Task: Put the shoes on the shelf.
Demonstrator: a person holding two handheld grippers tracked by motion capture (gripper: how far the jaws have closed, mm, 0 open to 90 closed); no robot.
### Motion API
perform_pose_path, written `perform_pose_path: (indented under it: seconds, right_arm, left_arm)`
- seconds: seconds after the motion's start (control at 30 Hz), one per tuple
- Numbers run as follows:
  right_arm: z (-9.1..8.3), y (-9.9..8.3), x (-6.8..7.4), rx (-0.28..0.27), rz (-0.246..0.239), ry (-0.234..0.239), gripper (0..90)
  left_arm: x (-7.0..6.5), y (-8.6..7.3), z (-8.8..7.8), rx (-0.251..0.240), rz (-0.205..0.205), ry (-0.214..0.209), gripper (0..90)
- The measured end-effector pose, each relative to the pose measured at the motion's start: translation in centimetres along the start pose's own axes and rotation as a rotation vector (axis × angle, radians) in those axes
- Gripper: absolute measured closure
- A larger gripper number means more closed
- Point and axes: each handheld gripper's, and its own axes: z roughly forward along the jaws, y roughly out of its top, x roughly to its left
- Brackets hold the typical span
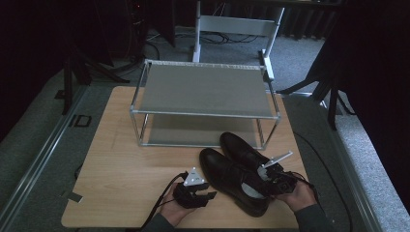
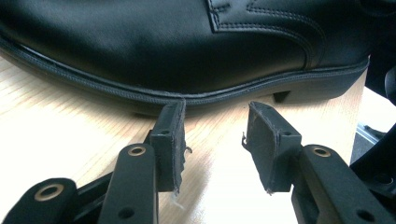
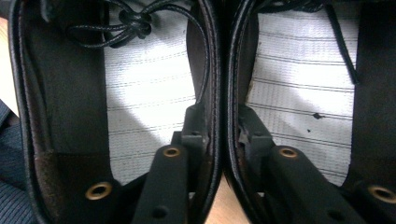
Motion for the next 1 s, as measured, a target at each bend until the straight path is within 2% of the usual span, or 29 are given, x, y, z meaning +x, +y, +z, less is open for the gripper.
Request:
perform_pose_path:
  seconds: [0.23,0.47,0.73,0.87,1.0]
  right_arm:
    - [-0.1,-0.4,-0.6,-0.05,0.024,0.031,80.2]
    - [-0.2,-0.7,-0.5,-0.091,0.029,0.034,80.6]
    - [-1.1,-0.3,-0.7,-0.152,0.046,0.054,80.6]
    - [-1.2,-0.1,-0.7,-0.164,0.048,0.036,80.6]
    - [-1.5,0.1,-0.7,-0.171,0.049,0.053,80.6]
  left_arm:
    - [0.0,0.0,0.0,-0.001,-0.001,0.0,57.2]
    - [0.0,0.1,-0.1,-0.004,-0.004,0.0,57.1]
    - [0.1,0.2,-0.2,-0.011,-0.004,0.002,56.9]
    - [0.2,0.2,-0.4,-0.018,-0.006,0.005,56.9]
    - [0.3,0.4,-0.6,-0.024,-0.013,-0.002,56.8]
